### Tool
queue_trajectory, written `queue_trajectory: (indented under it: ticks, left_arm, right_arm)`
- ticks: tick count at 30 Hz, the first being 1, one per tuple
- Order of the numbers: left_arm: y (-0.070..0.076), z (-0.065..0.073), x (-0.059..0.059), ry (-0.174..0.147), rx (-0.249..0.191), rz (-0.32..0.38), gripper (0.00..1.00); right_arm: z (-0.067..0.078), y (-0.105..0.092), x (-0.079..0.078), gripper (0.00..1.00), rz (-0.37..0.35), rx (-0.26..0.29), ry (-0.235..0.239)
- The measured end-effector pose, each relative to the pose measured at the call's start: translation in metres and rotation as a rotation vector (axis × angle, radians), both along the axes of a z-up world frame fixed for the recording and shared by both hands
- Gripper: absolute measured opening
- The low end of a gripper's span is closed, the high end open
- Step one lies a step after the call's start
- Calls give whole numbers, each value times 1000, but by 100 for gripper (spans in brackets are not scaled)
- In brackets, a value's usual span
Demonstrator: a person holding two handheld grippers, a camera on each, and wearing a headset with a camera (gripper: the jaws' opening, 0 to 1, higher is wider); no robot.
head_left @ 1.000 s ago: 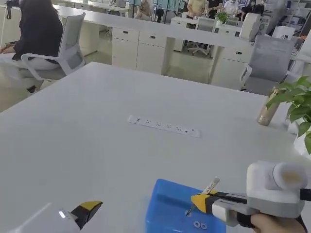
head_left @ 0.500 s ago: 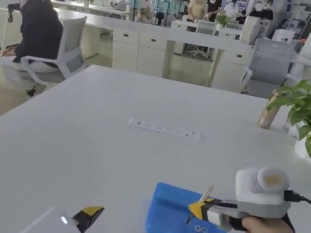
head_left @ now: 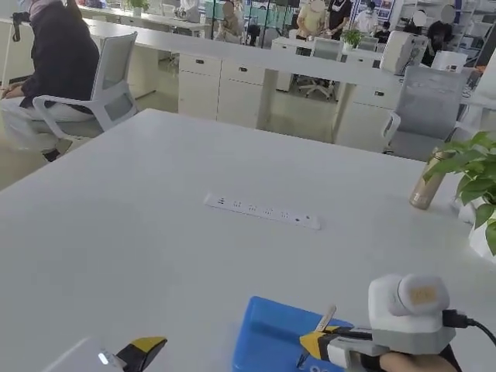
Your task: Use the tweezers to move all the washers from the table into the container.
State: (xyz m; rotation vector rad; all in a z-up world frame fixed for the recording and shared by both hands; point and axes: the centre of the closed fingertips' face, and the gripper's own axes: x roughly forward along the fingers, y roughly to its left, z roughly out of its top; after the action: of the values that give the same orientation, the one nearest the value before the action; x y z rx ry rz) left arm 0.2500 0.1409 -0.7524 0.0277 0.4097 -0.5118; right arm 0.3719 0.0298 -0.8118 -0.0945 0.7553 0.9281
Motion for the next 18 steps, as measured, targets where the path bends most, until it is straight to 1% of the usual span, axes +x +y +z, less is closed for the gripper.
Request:
queue_trajectory:
  ticks: [4,8,11,18]
  left_arm:
    - [-1,0,-1,1,3,-3,78]
    - [0,1,-1,-1,-2,1,78]
    - [0,0,-1,-1,2,0,78]
    - [0,1,0,-4,-2,2,78]
  right_arm:
    - [0,0,0,3,-2,-2,-1]
    - [-1,-3,1,3,2,-19,-9]
    - [0,-1,-1,3,4,-10,-5]
    - [3,1,-2,3,6,-3,-11]
